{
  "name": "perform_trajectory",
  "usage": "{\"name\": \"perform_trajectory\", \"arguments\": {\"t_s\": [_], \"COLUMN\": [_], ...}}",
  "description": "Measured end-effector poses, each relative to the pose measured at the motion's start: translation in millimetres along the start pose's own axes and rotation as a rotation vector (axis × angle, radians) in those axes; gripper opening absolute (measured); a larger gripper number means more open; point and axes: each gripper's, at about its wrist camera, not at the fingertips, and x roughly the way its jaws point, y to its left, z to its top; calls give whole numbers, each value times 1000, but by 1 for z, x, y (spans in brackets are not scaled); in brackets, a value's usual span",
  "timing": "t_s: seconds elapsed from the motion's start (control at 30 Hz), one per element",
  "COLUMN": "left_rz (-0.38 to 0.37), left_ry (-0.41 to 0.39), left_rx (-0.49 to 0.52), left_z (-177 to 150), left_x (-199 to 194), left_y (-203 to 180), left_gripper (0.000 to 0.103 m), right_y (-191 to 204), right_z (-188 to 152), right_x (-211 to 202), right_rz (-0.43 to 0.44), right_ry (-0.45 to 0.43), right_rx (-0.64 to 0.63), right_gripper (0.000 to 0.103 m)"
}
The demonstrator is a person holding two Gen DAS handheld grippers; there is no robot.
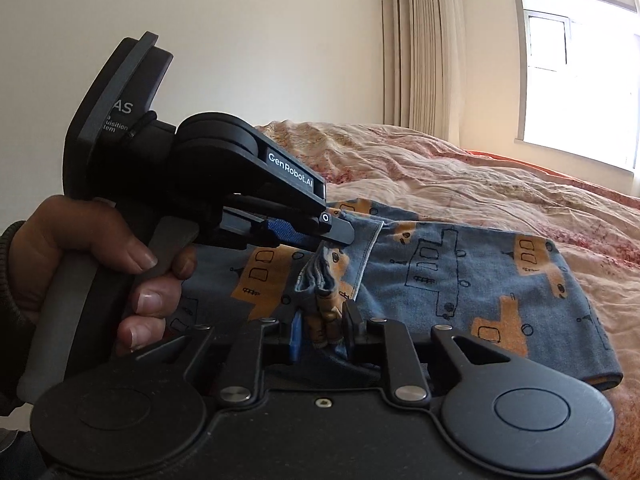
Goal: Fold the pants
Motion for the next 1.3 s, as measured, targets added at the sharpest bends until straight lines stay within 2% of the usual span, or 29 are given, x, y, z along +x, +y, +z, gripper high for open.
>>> {"name": "perform_trajectory", "arguments": {"t_s": [0.07,0.17,0.23,0.3,0.43,0.63,0.77,0.87,1.0,1.07,1.17,1.3], "left_rz": [24,68,119,157,204,213,201,209,214,250,302,281], "left_ry": [-36,-66,-73,-64,-38,-54,-66,-94,-162,-167,-128,-130], "left_rx": [35,104,152,180,221,282,307,285,252,258,252,242], "left_z": [1,2,0,-3,-15,-29,-34,-31,-19,-14,-10,-14], "left_x": [-5,-3,2,9,20,18,11,4,2,9,25,28], "left_y": [-6,-16,-24,-29,-29,-24,-21,-23,-27,-30,-25,-16], "left_gripper": [87,100,102,102,102,102,102,102,103,103,103,103], "right_y": [0,-5,-9,-16,-41,-85,-114,-121,-111,-109,-108,-123], "right_z": [-3,-7,-10,-13,-16,-22,-36,-48,-44,-35,-12,14], "right_x": [-3,-12,-21,-30,-34,-24,-16,-22,-26,-21,-4,35], "right_rz": [10,-3,-37,-85,-214,-496,-652,-661,-688,-673,-611,-564], "right_ry": [3,-4,-21,-42,-65,-73,-21,-29,-68,-93,-132,-152], "right_rx": [3,-1,-6,-8,20,38,50,70,13,-17,-70,-169], "right_gripper": [33,56,81,92,102,102,102,102,102,102,102,102]}}
